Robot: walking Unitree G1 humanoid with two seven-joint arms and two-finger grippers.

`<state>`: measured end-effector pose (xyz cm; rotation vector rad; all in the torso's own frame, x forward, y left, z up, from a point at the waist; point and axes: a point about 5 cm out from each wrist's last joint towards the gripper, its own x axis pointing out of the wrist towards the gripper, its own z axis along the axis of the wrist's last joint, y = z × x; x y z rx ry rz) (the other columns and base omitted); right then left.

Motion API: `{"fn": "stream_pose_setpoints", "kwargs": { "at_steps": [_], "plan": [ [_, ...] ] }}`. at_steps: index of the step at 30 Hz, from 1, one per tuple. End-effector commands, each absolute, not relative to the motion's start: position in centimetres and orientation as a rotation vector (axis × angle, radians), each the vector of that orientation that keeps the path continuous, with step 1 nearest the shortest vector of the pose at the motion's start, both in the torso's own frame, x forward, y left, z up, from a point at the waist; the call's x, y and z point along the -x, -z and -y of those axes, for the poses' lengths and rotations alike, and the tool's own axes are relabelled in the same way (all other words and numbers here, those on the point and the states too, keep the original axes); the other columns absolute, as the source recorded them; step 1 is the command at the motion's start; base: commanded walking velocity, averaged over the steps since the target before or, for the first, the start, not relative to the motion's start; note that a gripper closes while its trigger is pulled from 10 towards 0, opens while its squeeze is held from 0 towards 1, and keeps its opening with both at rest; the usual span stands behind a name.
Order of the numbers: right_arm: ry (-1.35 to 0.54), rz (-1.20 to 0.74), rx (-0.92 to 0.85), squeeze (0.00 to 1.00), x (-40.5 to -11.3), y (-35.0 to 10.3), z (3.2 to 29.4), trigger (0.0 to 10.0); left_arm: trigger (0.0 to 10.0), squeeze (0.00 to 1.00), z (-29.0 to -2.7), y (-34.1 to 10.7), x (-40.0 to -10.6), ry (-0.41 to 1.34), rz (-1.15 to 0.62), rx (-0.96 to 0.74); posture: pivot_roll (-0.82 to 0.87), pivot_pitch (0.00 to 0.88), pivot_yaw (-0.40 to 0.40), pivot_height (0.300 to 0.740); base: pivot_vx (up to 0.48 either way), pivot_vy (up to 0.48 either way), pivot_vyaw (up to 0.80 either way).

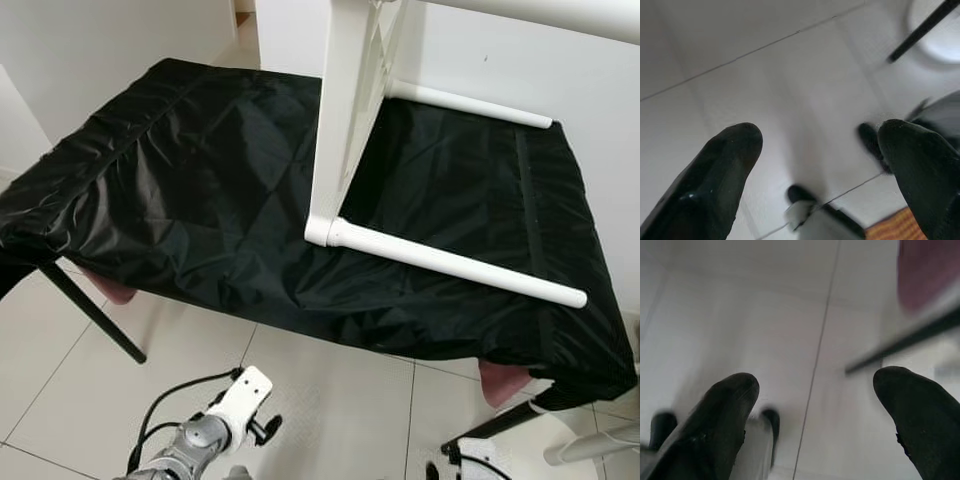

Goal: Building children table

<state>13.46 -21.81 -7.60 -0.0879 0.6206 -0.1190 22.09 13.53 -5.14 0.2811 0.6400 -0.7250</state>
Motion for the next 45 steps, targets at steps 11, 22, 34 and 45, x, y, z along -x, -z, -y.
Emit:
{"fn": "stream_pose_setpoints", "kwargs": {
  "at_steps": [11,22,34,45],
  "plan": [
    [-0.193,-0.215,0.125,0.00,-15.7,1.8,20.3,10.0,10.0,0.00,-14.0,0.7,-23.7,1.053,-0.358,-0.150,0.02,0.040,-0.029,0.740,0.000,0.000,0.00],
    [-0.577,-0.121,0.176,0.00,-13.9,-3.0,19.1,10.0,10.0,0.00,-13.9,-5.4,-22.2,1.397,-0.223,-0.222,0.03,0.052,-0.026,0.740,0.000,0.000,0.00],
    [-0.560,0.153,0.080,0.00,-16.9,-11.7,19.4,10.0,10.0,0.00,-10.7,-13.5,-23.8,1.305,0.010,0.014,0.03,0.048,-0.030,0.740,0.000,0.000,0.00],
    [-0.259,0.266,-0.017,0.00,-20.3,-14.3,20.7,10.0,10.0,0.00,-9.2,-15.4,-25.9,1.070,0.050,0.096,0.04,0.031,-0.032,0.740,0.000,0.000,0.00]
  ]
}}
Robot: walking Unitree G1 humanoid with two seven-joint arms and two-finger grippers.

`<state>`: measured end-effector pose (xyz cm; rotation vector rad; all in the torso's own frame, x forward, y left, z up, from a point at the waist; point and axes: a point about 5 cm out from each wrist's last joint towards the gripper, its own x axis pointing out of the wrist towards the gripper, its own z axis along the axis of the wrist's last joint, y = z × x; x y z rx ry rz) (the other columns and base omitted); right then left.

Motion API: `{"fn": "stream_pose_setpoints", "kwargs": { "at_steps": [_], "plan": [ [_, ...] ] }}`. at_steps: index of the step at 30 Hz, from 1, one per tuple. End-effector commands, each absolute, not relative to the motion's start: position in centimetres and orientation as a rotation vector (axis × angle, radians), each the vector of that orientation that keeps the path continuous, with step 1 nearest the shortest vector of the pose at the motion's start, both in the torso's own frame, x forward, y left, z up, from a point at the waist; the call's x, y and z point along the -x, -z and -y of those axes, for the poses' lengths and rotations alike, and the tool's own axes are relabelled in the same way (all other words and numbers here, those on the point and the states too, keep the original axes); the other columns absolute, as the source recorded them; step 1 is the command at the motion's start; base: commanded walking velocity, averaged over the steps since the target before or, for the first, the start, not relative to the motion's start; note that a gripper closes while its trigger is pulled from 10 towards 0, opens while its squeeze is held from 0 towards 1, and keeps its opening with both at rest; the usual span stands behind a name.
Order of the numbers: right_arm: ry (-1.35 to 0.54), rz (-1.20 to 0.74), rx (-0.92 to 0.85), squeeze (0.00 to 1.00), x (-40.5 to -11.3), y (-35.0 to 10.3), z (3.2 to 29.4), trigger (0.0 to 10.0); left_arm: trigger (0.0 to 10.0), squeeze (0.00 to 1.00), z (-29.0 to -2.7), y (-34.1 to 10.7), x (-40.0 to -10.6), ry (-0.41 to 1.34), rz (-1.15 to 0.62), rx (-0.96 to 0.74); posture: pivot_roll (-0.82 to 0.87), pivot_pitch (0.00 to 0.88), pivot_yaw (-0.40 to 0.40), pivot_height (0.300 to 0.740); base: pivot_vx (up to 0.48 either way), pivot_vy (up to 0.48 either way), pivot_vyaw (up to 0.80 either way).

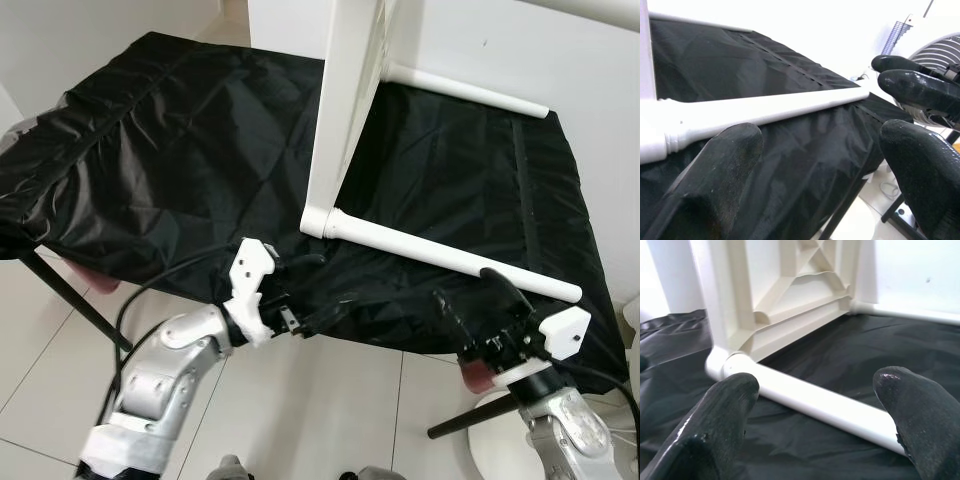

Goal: Building children table

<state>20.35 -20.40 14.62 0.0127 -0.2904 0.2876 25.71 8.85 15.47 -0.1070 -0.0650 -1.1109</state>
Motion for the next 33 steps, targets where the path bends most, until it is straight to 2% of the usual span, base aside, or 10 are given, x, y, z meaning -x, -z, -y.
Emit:
{"fn": "stream_pose_setpoints", "kwargs": {
  "at_steps": [1,6,15,18,19,22,23,29,30,33],
  "plan": [
    [-0.259,0.266,-0.017,0.00,-20.3,-14.3,20.7,10.0,10.0,0.00,-9.2,-15.4,-25.9,1.070,0.050,0.096,0.04,0.031,-0.032,0.740,0.000,0.000,0.00],
    [-0.131,0.271,-0.075,0.00,-22.2,-14.2,19.7,10.0,10.0,0.00,-7.3,-15.7,-27.4,0.898,0.085,0.031,0.04,0.011,-0.031,0.740,0.000,0.000,0.00],
    [-0.087,0.271,-0.108,0.00,-23.3,-14.7,19.2,10.0,10.0,0.00,-6.4,-16.8,-30.2,0.636,0.127,-0.019,0.03,0.000,-0.035,0.740,0.000,0.000,0.00],
    [-0.085,0.272,-0.115,0.00,-23.5,-14.8,19.1,10.0,10.0,0.00,-6.2,-17.0,-30.5,0.613,0.128,-0.014,0.03,0.000,-0.033,0.740,0.000,0.000,0.00],
    [-0.081,0.276,-0.111,0.00,-23.6,-14.9,19.0,10.0,10.0,1.00,-6.0,-16.8,-30.6,0.629,0.107,0.008,0.03,0.000,-0.032,0.740,0.000,0.000,0.00],
    [-0.071,0.279,-0.104,0.00,-23.6,-14.9,19.0,10.0,10.0,1.00,-6.1,-17.0,-30.8,0.602,0.114,0.015,0.03,0.000,-0.030,0.740,0.000,0.000,0.00],
    [-0.050,0.279,-0.110,0.00,-23.7,-15.0,19.0,10.0,10.0,1.00,-6.1,-17.4,-31.4,0.525,0.137,-0.022,0.03,0.000,-0.025,0.740,0.000,0.000,0.00],
    [-0.043,0.278,-0.114,0.00,-23.8,-15.0,18.9,10.0,10.0,1.00,-5.7,-18.1,-31.9,0.470,0.165,-0.068,0.03,0.005,-0.023,0.740,0.000,0.000,0.00],
    [-0.042,0.277,-0.115,0.00,-23.8,-15.0,18.8,10.0,10.0,0.00,-5.6,-18.3,-32.4,0.429,0.165,-0.092,0.03,0.012,-0.022,0.740,0.000,0.000,0.00],
    [-0.042,0.279,-0.120,0.00,-23.8,-15.1,18.6,10.0,10.0,0.00,-5.3,-19.1,-33.0,0.371,0.194,-0.126,0.02,0.016,-0.022,0.740,0.000,0.000,0.00]
  ]
}}
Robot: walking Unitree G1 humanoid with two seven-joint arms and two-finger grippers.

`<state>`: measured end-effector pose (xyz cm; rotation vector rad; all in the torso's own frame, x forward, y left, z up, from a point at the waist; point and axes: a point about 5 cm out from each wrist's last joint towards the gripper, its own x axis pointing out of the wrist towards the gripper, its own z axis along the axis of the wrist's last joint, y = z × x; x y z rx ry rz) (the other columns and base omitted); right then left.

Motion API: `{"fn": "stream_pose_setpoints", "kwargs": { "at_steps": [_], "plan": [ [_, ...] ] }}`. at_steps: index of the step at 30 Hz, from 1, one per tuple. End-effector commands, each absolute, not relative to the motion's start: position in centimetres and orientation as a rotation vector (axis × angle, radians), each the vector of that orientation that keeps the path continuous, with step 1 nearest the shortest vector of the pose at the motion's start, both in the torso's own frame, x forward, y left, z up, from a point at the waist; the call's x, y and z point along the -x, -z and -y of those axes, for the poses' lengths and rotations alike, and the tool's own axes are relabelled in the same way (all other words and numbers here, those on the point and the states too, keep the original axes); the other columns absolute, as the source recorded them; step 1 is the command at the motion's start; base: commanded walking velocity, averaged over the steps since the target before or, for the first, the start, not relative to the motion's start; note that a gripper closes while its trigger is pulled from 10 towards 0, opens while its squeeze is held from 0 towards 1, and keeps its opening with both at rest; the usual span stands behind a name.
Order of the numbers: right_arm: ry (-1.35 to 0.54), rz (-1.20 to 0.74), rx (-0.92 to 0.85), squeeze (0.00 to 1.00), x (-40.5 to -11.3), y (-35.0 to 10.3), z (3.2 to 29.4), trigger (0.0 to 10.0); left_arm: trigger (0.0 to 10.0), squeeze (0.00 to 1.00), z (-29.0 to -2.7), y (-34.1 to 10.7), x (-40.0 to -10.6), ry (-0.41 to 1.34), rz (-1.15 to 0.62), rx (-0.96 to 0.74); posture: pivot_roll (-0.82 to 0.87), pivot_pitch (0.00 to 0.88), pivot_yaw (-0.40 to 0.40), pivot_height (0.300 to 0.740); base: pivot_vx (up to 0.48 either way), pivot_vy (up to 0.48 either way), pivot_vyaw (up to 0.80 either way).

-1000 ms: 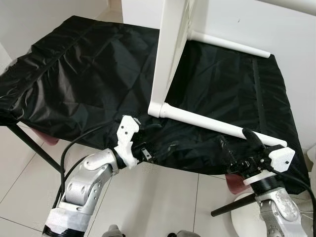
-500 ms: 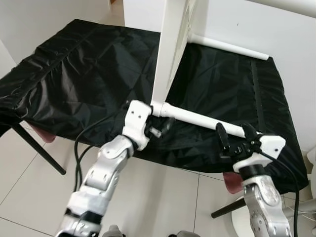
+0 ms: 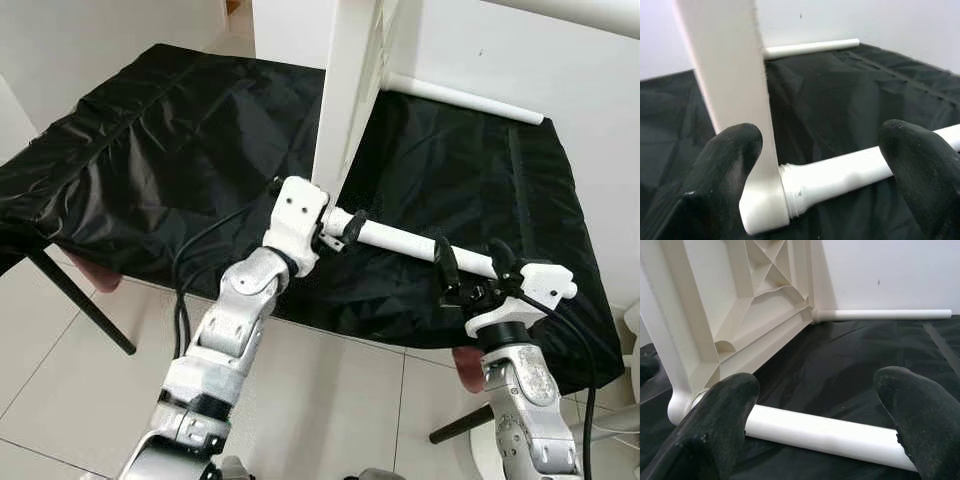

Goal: Building children table

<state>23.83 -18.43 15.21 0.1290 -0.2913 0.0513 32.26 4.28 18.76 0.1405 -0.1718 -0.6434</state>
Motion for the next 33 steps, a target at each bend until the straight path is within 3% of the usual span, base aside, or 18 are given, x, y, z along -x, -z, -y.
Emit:
{"fn": "stream_pose_setpoints", "kwargs": {
  "at_steps": [1,12,27,33],
  "plan": [
    [-0.041,0.280,-0.123,0.00,-23.8,-15.1,18.5,10.0,10.0,0.00,-5.2,-19.3,-33.3,0.351,0.200,-0.124,0.02,0.016,-0.022,0.740,0.000,0.000,0.00],
    [-0.043,0.297,-0.129,0.00,-24.0,-15.5,18.3,10.0,10.0,0.00,-5.2,-20.1,-34.7,0.227,0.195,-0.143,0.01,0.019,-0.019,0.740,0.000,0.000,0.00],
    [-0.043,0.292,-0.123,0.00,-23.8,-15.6,18.4,10.0,10.0,0.00,-8.1,-20.7,-35.6,0.053,0.192,-0.116,0.00,0.029,-0.032,0.740,0.000,0.000,0.00],
    [-0.046,0.300,-0.130,0.00,-23.7,-15.9,18.2,10.0,10.0,0.00,-8.1,-20.5,-36.2,0.031,0.180,-0.156,-0.01,0.030,-0.030,0.740,0.000,0.000,0.00]
  ]
}}
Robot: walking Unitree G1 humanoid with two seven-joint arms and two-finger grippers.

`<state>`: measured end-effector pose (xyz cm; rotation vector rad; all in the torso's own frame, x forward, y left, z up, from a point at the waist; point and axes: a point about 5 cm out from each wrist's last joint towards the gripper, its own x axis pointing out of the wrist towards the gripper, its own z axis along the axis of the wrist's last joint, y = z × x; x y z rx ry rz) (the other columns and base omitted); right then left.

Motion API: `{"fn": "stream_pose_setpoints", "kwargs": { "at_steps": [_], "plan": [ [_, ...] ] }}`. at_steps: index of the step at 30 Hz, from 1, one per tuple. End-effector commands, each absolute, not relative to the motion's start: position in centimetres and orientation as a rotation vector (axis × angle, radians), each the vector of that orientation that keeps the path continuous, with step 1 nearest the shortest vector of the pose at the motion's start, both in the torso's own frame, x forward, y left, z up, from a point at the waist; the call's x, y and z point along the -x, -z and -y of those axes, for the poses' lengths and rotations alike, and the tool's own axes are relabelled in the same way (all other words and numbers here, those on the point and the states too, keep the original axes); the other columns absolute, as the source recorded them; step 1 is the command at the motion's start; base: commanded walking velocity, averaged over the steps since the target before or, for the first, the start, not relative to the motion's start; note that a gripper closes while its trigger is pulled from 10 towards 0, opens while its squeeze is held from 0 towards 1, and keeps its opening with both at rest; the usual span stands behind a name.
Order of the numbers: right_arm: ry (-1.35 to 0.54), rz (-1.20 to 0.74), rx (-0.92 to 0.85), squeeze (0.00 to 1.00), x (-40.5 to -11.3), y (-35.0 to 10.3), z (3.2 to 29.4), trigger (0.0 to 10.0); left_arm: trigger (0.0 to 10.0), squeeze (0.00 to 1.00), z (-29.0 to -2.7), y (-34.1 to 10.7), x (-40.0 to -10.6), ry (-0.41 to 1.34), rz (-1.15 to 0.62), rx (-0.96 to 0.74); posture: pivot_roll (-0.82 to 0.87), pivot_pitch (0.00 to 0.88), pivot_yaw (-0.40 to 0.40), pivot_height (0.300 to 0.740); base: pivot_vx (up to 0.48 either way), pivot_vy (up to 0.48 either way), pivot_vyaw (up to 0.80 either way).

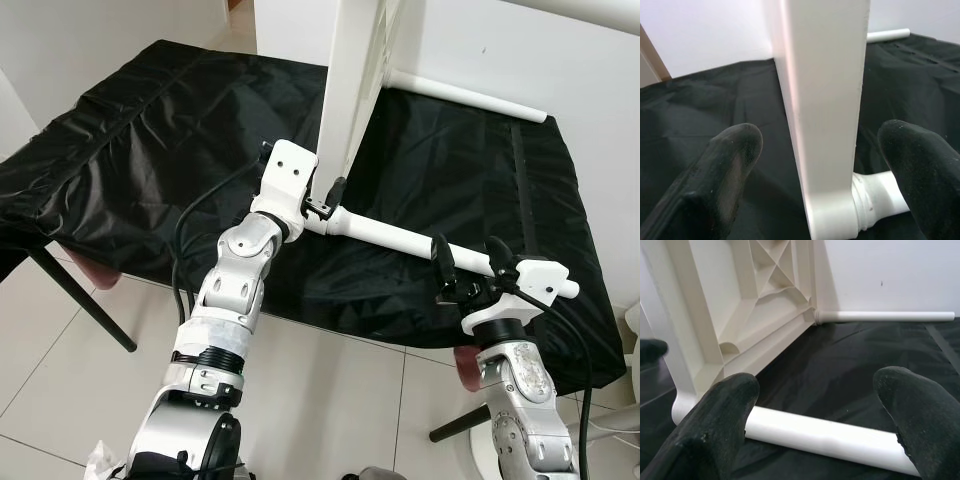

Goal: Building children table

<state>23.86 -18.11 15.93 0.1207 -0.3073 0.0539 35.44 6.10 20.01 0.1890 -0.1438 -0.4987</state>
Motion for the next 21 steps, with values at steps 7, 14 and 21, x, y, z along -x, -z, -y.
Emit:
{"fn": "stream_pose_setpoints", "kwargs": {
  "at_steps": [7,14,21],
  "plan": [
    [-0.045,0.303,-0.133,0.00,-23.7,-16.0,18.0,10.0,10.0,0.00,-7.1,-21.1,-37.2,0.079,0.192,-0.112,-0.03,0.033,-0.021,0.740,0.000,0.000,0.00],
    [-0.032,0.301,-0.130,0.00,-23.4,-16.0,18.2,10.0,10.0,0.00,-5.4,-22.9,-38.4,0.114,0.226,-0.073,-0.04,0.053,-0.015,0.740,0.000,0.000,0.00],
    [-0.026,0.294,-0.128,0.00,-22.9,-16.0,18.0,10.0,10.0,0.00,-4.3,-23.9,-39.0,0.124,0.225,-0.047,-0.05,0.071,-0.013,0.740,0.000,0.000,0.00]
  ]
}}
